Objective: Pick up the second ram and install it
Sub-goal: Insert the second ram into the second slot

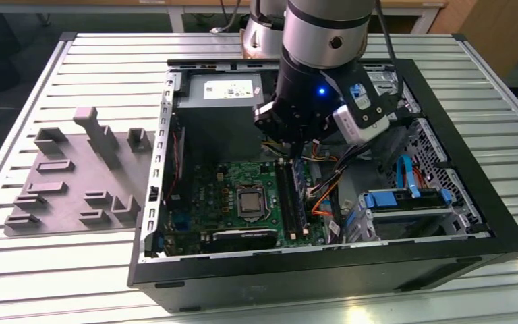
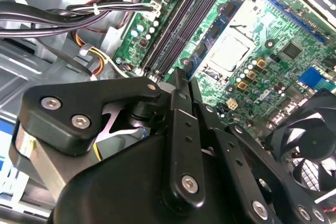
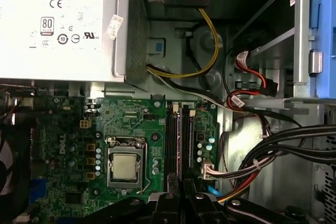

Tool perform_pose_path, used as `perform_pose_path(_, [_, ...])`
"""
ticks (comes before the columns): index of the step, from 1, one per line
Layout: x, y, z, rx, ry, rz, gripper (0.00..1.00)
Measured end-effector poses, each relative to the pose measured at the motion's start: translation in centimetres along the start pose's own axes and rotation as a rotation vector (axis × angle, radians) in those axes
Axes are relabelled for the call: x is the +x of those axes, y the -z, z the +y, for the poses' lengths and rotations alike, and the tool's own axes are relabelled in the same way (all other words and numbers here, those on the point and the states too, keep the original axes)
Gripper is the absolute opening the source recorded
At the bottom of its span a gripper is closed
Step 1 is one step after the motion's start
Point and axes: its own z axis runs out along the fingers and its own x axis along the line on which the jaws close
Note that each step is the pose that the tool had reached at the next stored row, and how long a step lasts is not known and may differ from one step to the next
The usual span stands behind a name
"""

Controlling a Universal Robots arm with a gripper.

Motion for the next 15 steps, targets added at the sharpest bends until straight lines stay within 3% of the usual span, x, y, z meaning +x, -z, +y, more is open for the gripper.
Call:
perform_pose_path(6, [0.0,-0.7,-0.02,0.0,-0.008,-0.0001,0.14])
perform_pose_path(15, [0.0,-0.88,-0.01,-0.0005,-0.009,-0.0003,0.14])
